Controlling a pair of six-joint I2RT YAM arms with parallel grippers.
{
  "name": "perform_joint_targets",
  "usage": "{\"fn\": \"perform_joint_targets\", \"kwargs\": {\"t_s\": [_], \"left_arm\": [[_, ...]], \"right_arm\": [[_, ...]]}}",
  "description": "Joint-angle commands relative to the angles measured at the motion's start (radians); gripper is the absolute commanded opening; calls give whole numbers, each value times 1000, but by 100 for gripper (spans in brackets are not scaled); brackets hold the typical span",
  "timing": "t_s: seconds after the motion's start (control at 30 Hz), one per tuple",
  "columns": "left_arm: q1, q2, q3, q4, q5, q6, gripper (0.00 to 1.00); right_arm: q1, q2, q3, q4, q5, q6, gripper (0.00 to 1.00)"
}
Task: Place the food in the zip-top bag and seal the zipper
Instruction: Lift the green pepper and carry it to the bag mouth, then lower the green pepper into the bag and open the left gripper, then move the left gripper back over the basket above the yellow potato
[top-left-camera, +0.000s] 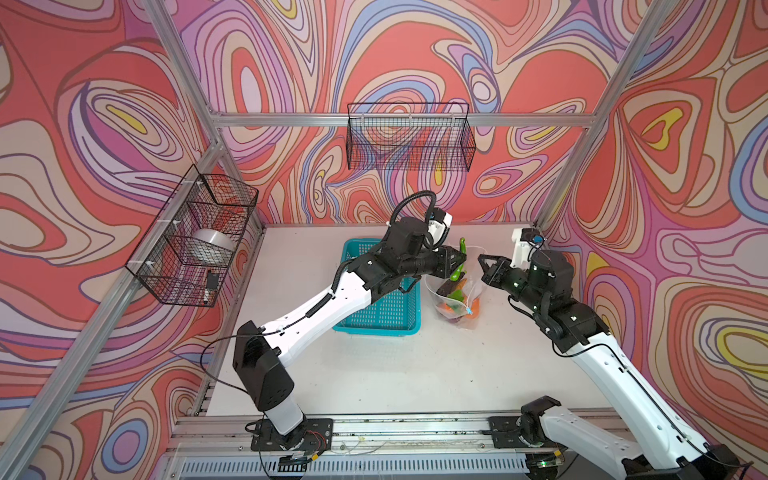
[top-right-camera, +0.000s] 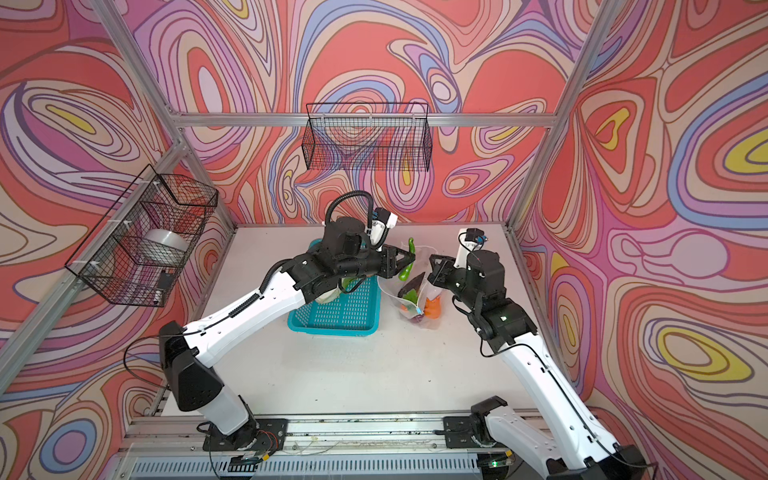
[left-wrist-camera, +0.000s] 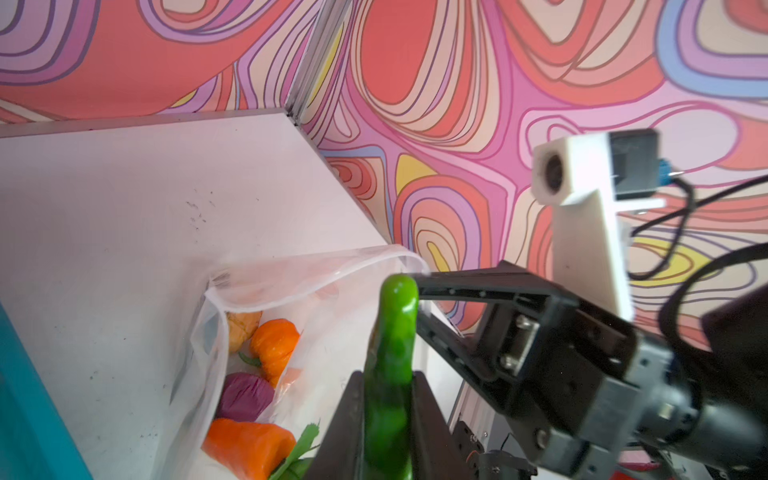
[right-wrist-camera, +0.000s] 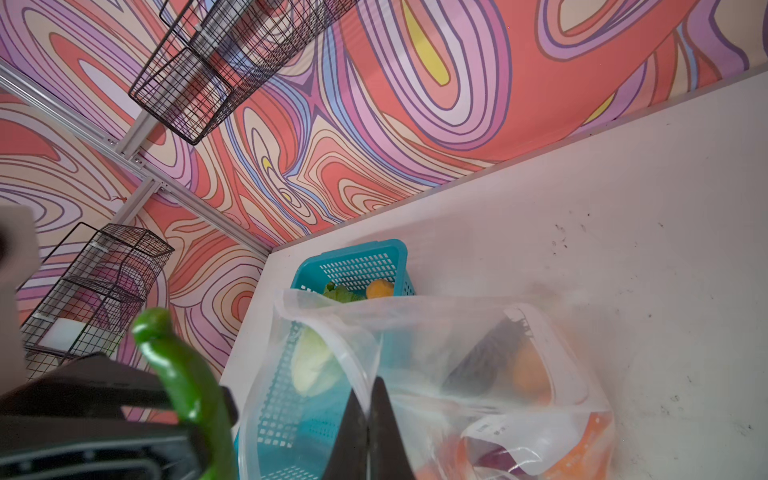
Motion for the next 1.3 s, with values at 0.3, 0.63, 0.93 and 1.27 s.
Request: {"fn": "perform_joint_targets", "kwargs": {"t_s": [0.3, 0.63, 0.93, 1.27], "left_arm": [[-6, 159, 144, -292, -122, 130, 22], [-6, 197, 160, -365, -254, 122, 39], [-6, 190, 173, -403, -271, 110, 57], [6, -5, 81, -248, -249, 88, 70]], "right_arm": [[-1, -62, 16, 18, -32, -32, 0], [-1, -34, -24, 84, -123, -4, 0], [-1, -9, -29, 87, -126, -2, 0], [-1, -4, -43, 38, -29, -2, 0]]}}
